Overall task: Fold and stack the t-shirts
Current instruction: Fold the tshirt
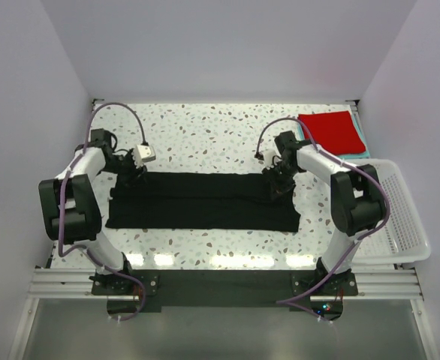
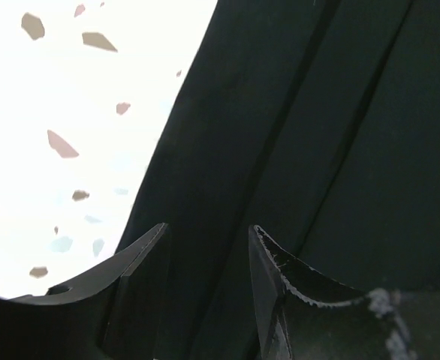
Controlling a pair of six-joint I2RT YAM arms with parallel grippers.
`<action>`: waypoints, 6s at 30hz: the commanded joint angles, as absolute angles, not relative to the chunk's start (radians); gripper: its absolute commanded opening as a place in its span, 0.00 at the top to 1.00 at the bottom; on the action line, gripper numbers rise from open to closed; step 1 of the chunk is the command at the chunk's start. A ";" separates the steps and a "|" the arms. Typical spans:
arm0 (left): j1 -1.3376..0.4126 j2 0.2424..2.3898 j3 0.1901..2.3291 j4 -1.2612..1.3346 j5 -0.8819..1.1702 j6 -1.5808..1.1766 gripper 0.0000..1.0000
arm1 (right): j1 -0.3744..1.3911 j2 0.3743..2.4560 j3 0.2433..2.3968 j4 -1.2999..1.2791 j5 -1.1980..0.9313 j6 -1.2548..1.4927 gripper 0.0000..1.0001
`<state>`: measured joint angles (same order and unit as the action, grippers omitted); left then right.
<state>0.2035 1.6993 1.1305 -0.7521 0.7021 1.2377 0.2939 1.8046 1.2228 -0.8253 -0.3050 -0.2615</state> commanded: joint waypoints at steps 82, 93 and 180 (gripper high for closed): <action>0.357 1.916 1.420 -1.173 0.521 1.474 1.00 | 0.241 1.878 1.437 -0.991 -0.368 -0.291 1.00; 0.357 1.893 1.545 -1.149 0.629 1.402 1.00 | 0.172 1.873 1.612 -0.988 -0.371 -0.275 1.00; 0.345 1.770 1.210 -0.804 0.566 1.348 1.00 | 0.156 1.870 1.533 -0.896 -0.302 -0.327 1.00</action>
